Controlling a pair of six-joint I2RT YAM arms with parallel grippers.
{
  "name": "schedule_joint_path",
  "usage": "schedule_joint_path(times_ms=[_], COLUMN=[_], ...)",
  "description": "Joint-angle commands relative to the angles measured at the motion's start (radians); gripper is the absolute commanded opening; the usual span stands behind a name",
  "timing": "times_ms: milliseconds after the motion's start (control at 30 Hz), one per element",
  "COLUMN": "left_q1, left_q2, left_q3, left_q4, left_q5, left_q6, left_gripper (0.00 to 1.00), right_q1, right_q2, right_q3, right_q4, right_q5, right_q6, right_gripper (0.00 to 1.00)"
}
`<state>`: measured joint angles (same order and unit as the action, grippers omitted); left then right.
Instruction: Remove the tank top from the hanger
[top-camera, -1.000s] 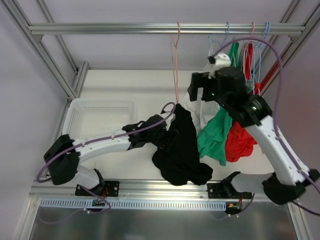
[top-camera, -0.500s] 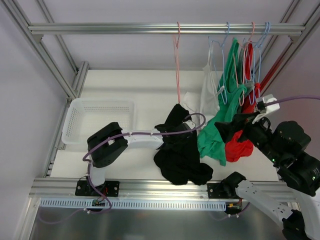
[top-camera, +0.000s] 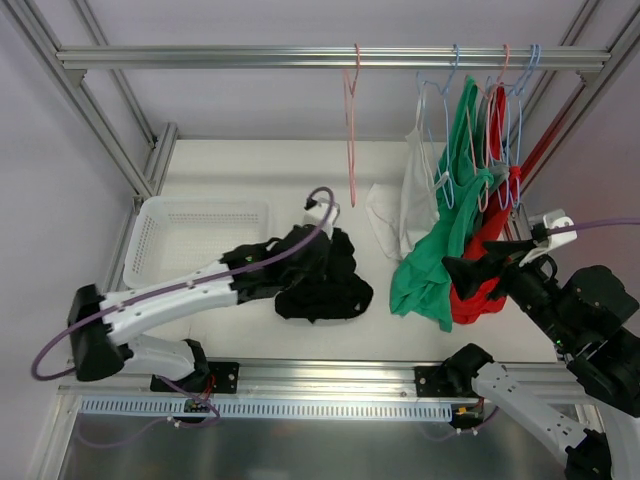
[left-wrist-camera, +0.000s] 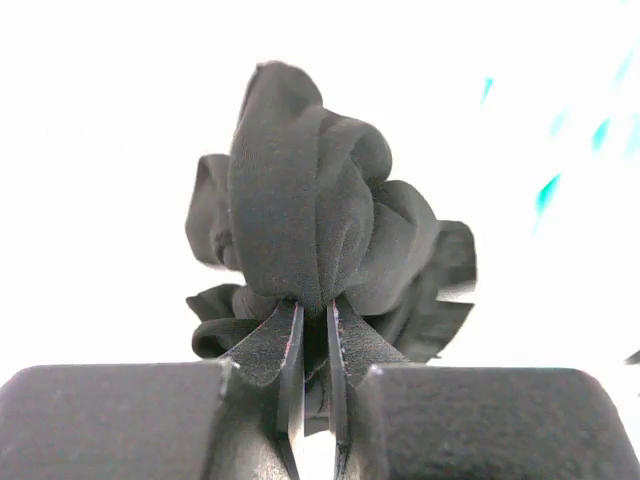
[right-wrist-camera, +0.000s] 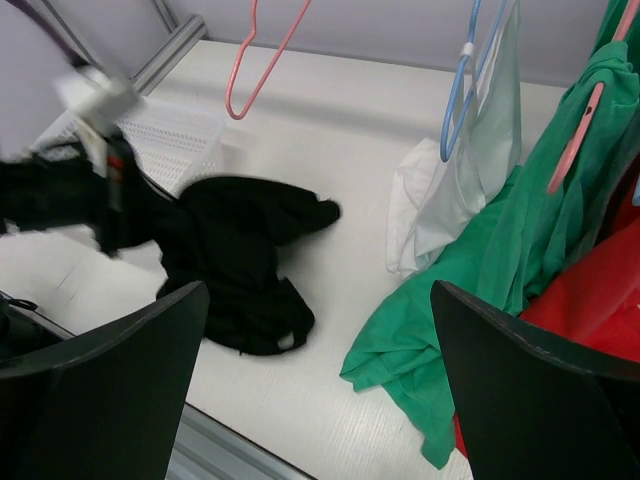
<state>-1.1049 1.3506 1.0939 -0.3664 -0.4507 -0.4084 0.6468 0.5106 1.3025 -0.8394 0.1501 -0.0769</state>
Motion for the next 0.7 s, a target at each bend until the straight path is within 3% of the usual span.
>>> schedule_joint_path(times_ms=[0,133,267,433,667], left_q1=[0.005,0.062,0.236,0.326,0.476], left_q2=[-0.143,-0.197,-0.229,-0.274,-0.229], left_q3=[0.093,0.233,0.348,0.483,0.691], left_q4=[-0.086,-0.178,-0.232,-0.246,-0.264], left_q5=[-0.161,-0.233,-0.203,-0.236,-0.281], left_q6=[0.049,0.106,0.152,0.194,0.279], left_gripper=[0.00,0.00,0.00,0.00,0.00], right_q1=[0.002,0.002,0.002,0.001,0.001], right_q2=[0.016,0.022,0.025,0.028,0.049], right_q3=[-0.003,-0.005,0.001,0.007,0.006], right_q4=[0.014,0.029,0.045,0.046,0.056], right_q5=[0.035,0.031,0.017,0.022,0.017], right_q6=[-0.020,-0.018,-0.018,-0.026,-0.027], right_gripper=[0.99,0.99,0.99,0.99,1.00])
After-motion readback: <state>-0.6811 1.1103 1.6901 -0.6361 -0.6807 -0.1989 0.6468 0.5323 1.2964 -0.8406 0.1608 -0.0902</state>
